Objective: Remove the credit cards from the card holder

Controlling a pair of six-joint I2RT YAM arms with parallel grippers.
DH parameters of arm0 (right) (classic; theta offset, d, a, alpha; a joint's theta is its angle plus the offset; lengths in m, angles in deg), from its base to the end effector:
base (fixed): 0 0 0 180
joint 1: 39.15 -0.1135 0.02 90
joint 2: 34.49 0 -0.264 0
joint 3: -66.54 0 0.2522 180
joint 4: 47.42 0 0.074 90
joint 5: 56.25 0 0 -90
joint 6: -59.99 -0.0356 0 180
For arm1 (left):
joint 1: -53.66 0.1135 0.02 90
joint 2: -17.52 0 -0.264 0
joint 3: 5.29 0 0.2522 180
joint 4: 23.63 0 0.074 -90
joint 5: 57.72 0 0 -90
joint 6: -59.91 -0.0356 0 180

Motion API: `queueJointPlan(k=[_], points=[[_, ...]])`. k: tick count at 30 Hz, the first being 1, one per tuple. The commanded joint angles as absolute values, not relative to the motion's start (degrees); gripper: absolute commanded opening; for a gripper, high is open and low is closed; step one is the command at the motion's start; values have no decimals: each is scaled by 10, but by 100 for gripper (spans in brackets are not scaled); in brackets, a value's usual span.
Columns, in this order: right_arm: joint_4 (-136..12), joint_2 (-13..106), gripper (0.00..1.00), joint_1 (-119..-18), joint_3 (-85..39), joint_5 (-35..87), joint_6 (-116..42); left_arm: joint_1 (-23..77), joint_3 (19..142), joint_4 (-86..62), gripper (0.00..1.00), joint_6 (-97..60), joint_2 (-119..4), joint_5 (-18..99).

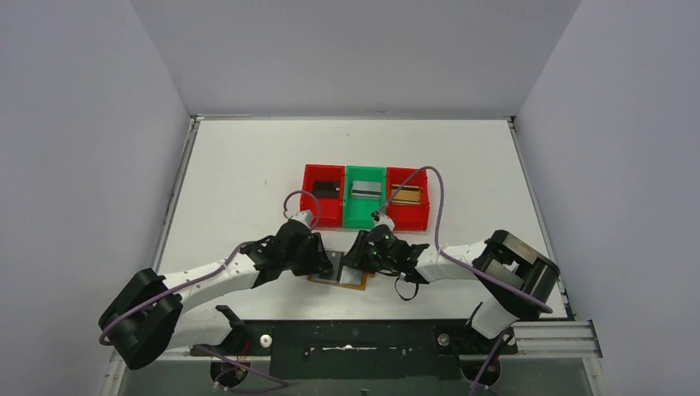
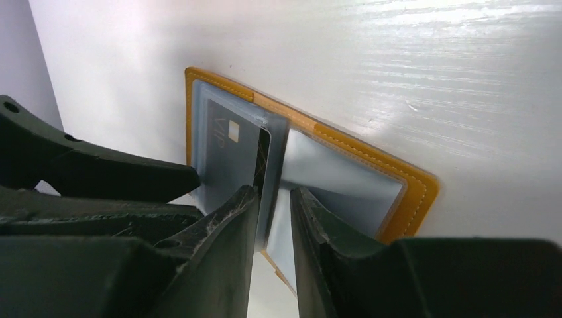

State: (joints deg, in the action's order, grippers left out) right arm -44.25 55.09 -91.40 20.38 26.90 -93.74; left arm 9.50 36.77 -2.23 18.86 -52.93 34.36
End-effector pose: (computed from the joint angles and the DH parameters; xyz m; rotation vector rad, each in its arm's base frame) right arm 0.1709 0.2277 0.1335 0.1856 2.5580 1.0893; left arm 0.1600 -0.1572 0.1587 -0.0911 2.5898 -0.7210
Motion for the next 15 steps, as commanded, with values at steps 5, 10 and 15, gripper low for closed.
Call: queueJointPlan(k=[5, 10, 15], points=[[-482, 557, 25, -920, 184, 313, -939, 171, 436, 44, 62, 139, -478, 300], [-480, 550, 25, -920, 193, 312, -934, 267, 494, 47, 73, 87, -492, 323], [-478, 546, 25, -919, 195, 311, -930, 349, 529, -8, 74, 57, -561, 381]])
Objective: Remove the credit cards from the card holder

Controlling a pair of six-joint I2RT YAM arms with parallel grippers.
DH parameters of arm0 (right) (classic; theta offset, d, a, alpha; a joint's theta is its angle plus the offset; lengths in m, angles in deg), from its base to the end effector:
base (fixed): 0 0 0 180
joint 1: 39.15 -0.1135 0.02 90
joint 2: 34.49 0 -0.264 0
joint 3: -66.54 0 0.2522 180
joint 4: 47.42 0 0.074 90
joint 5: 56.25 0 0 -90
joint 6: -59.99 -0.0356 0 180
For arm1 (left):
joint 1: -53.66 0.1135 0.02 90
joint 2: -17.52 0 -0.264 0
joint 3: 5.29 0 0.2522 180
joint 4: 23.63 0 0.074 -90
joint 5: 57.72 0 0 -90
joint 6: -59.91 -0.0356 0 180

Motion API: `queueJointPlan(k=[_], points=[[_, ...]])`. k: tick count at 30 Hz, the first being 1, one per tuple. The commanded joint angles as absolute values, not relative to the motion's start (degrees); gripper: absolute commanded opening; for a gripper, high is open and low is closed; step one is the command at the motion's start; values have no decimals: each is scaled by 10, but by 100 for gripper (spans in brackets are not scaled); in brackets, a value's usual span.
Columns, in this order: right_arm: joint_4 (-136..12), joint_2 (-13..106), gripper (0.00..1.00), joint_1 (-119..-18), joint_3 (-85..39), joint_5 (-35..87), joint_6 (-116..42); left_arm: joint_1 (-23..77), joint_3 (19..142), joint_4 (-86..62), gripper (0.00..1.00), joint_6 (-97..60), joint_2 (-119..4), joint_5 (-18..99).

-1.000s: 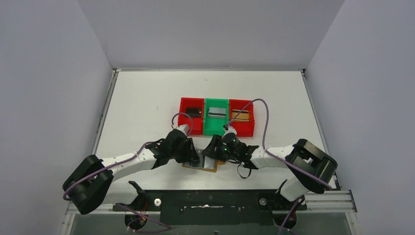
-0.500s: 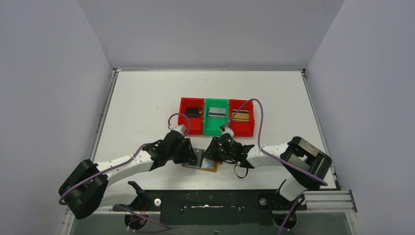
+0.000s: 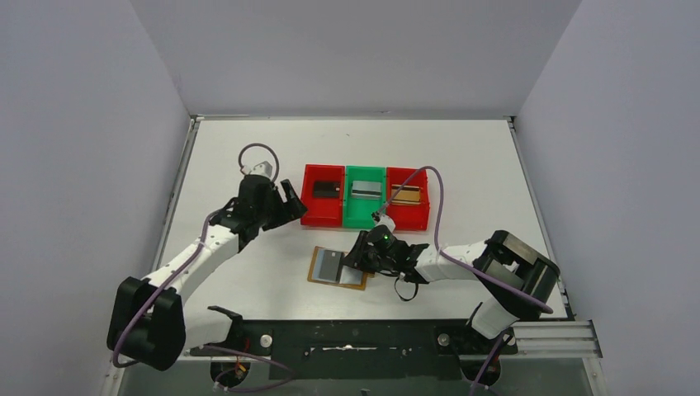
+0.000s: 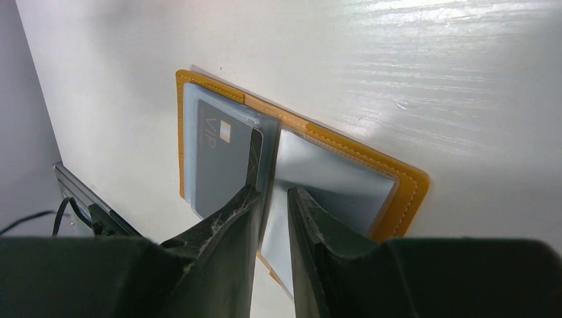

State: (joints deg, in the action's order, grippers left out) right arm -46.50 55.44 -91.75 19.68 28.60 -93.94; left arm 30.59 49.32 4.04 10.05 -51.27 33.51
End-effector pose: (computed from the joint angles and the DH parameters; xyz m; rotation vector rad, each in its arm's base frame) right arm 0.1706 0.2284 0.1318 0.2037 2.5754 1.0357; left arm 0.2303 -0.0989 0.2247 -0.3410 2.3491 -0.5775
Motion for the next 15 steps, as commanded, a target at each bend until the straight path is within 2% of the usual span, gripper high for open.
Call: queueJointPlan(k=[1, 10, 15], points=[[-477, 546, 25, -919, 195, 310, -930, 359, 535, -22, 74, 54, -577, 394], [-471, 547, 25, -917, 201, 309, -932, 374, 592, -109, 71, 36, -705, 504], [-459, 550, 26, -914, 206, 302, -934, 374, 588, -130, 66, 36, -714, 523]])
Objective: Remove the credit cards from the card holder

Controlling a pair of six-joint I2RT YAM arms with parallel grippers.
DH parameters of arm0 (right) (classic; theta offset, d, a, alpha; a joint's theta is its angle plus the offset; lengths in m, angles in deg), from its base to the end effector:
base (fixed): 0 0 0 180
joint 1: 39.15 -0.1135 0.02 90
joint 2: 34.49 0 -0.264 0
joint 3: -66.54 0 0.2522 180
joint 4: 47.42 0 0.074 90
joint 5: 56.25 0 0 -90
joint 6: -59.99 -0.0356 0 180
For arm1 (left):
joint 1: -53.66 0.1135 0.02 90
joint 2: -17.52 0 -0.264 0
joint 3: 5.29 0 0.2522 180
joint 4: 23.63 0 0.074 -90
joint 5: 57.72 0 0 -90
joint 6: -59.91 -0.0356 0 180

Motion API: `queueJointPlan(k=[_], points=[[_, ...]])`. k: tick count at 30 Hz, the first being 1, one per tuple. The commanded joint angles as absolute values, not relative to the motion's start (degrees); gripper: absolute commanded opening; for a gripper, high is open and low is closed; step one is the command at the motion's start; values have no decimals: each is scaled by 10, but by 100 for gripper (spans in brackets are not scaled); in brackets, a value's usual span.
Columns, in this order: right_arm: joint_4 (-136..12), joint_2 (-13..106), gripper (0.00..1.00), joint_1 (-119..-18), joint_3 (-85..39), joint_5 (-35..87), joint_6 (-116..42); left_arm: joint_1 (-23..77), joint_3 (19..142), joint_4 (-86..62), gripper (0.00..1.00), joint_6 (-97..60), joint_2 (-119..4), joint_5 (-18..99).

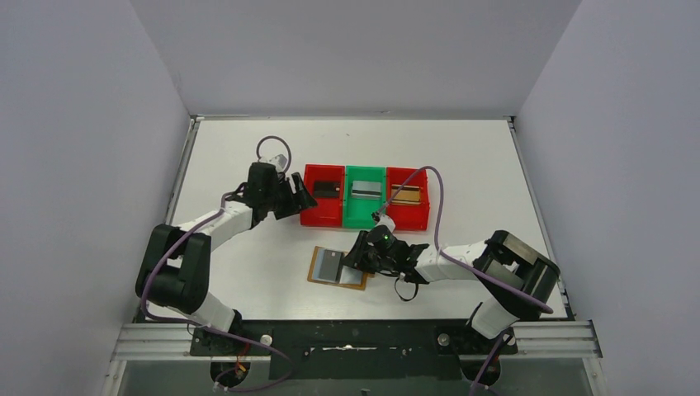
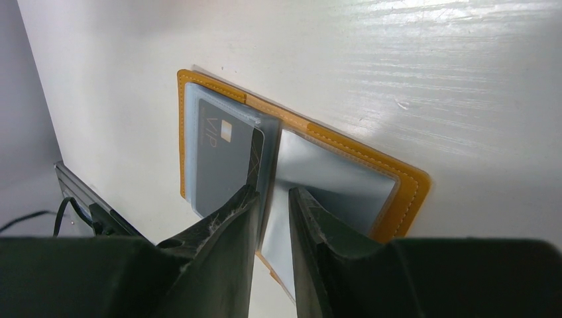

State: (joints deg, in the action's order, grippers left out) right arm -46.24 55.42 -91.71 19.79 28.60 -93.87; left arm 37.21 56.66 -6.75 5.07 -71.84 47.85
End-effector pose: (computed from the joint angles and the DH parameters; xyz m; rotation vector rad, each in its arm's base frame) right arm 0.1707 0.2282 0.1318 0.2025 2.5723 1.0378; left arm 0.3027 -0.0993 0.1858 -0.2572 2.4235 -0.7459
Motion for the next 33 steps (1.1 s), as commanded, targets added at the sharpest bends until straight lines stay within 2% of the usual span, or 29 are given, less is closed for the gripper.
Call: queueJointPlan(k=[1, 12, 21, 27, 33], points=[[-459, 552, 26, -914, 205, 300, -932, 374, 585, -132, 65, 35, -714, 525], [-465, 552, 26, -914, 206, 300, -927, 373, 533, -159, 57, 55, -693, 561], [-451, 542, 27, -910, 208, 297, -927, 367, 481, -95, 60, 62, -579, 447], [-420, 554, 26, -906, 211, 292, -949, 302, 406, -89, 56, 91, -476, 422], [-411, 562, 24, -906, 214, 300, -965, 231, 361, -126, 55, 97, -458, 465]])
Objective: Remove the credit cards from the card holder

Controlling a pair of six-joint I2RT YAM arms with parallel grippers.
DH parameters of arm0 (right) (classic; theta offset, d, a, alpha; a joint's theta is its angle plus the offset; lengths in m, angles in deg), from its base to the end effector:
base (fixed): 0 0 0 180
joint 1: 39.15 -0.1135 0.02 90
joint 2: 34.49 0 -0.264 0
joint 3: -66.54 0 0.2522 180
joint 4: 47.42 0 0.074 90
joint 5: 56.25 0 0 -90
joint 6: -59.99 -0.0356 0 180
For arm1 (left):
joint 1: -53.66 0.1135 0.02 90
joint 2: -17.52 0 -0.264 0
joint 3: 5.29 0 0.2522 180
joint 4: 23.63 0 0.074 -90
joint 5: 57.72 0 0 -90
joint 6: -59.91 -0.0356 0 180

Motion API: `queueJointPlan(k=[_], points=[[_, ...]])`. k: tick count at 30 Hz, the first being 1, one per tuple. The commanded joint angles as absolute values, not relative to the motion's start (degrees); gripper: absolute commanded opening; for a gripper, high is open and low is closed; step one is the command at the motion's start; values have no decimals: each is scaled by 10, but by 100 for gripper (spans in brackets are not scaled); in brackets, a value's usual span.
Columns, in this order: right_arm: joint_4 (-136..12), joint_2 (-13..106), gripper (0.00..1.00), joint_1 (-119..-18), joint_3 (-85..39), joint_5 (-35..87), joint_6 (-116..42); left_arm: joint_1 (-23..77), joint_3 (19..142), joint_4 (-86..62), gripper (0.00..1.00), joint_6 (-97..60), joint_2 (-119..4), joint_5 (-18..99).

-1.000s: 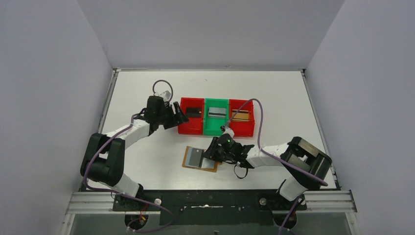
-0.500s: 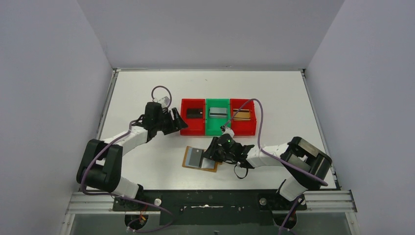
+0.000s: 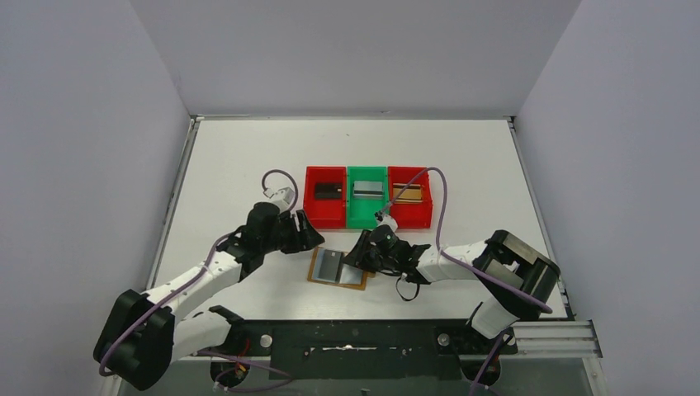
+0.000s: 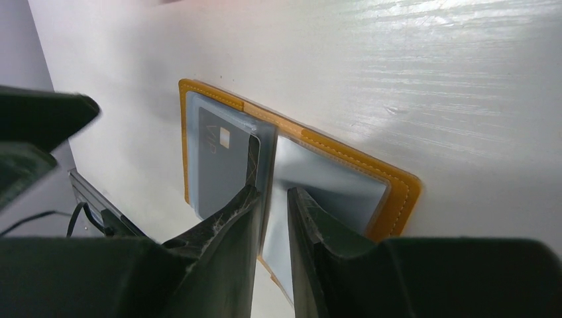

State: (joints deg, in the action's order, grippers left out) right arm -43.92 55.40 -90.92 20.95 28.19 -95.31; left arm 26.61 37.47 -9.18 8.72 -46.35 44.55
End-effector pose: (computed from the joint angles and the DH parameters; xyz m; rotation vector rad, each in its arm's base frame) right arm 0.1723 0.2243 0.1299 0.2457 2.5559 1.0676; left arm 0.1992 -0.1102 0.1964 -0.1097 2.3134 -0.8552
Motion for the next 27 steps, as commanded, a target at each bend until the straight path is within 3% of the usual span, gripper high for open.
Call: queueJointPlan(k=[1, 10, 14, 22, 27], points=[[-410, 563, 24, -906, 214, 299, -967, 223, 355, -137, 54, 99, -462, 469], [-390, 566, 23, -906, 208, 287, -972, 184, 347, -183, 52, 110, -552, 491], [-373, 573, 23, -906, 206, 275, -979, 174, 345, -186, 43, 113, -588, 487], [-321, 590, 22, -905, 228, 262, -1014, 167, 304, -189, 38, 143, -563, 476], [-246, 586, 16, -903, 268, 246, -1034, 159, 282, -171, 34, 157, -536, 462]])
